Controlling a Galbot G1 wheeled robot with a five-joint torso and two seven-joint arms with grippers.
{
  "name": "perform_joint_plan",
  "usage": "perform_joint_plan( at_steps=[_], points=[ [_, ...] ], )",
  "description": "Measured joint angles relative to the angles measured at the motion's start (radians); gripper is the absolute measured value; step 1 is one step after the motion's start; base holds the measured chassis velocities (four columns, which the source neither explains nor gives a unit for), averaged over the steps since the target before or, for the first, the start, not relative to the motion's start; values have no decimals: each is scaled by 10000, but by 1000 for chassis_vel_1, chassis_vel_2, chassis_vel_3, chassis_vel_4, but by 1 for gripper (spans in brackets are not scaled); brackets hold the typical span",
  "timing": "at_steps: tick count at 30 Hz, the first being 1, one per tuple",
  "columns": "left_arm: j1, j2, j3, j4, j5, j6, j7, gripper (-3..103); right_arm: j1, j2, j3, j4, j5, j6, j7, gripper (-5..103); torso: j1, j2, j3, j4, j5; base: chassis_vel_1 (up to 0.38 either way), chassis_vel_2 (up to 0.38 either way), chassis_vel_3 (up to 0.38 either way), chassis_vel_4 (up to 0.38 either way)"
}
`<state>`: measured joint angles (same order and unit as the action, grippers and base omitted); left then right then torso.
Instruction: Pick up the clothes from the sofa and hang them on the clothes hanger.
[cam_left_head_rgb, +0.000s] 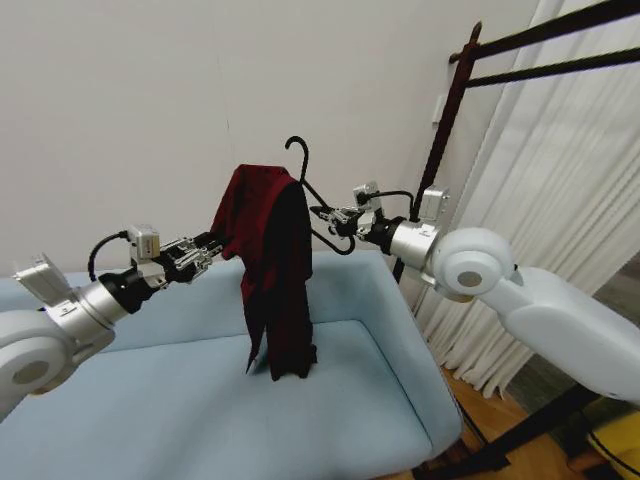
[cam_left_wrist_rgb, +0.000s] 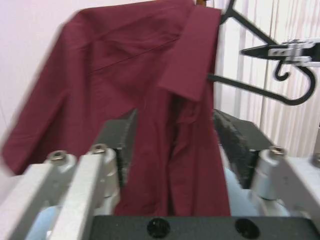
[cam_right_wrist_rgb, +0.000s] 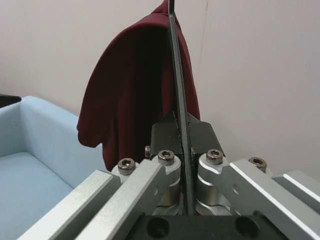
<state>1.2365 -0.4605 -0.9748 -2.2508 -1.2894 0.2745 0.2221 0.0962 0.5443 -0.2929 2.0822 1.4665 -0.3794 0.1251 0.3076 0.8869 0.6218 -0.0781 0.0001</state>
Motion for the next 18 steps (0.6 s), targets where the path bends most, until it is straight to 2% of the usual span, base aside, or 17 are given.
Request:
perform_joint_plan(
  at_steps=[1,4,6,9,10,12,13,15,16,18],
  points=[
    [-3,0,-6,92,6,-14,24,59,-9,-82,58,-7,-18,0,-92,2,0,0,0,0,1,0,0,0,0],
    [-33,10,-34,326,7,-51,48,64,-25,-256,164,-38,-58,-2,-354,2,0,0,0,0,-1,0,0,0,0],
    [-199,133,-65,796,4,-98,66,75,-68,-447,256,-116,-74,-16,-780,2,0,0,0,3,0,0,0,0,0],
    [-416,231,26,1071,-3,-118,55,81,-108,-547,312,-136,-69,-51,-1036,2,0,0,0,5,-1,0,0,0,0],
    [-613,306,152,1270,-5,-117,60,86,-135,-617,366,-148,-52,-108,-1260,2,0,0,0,4,-1,0,0,0,0],
    [-1082,503,421,1840,-15,-117,230,96,-162,-803,441,-184,-30,-211,-2079,2,0,0,0,-1,-1,0,0,0,0],
    [-1082,503,421,1840,-15,-117,230,96,-162,-803,441,-184,-30,-211,-2079,2,0,0,0,-1,-1,0,0,0,0],
    [-1306,662,519,2167,-24,-97,489,98,-163,-944,449,-258,-55,-244,-2801,2,0,0,0,0,-1,0,0,0,0],
    [-1460,795,566,2409,-42,-41,751,100,-157,-1042,450,-377,-187,-280,-3495,2,0,0,0,1,-2,0,0,0,0],
    [-1704,959,591,2644,-49,203,1260,100,-123,-1086,450,-591,-432,-297,-4322,2,0,0,0,1,-1,0,0,0,0]
  ],
)
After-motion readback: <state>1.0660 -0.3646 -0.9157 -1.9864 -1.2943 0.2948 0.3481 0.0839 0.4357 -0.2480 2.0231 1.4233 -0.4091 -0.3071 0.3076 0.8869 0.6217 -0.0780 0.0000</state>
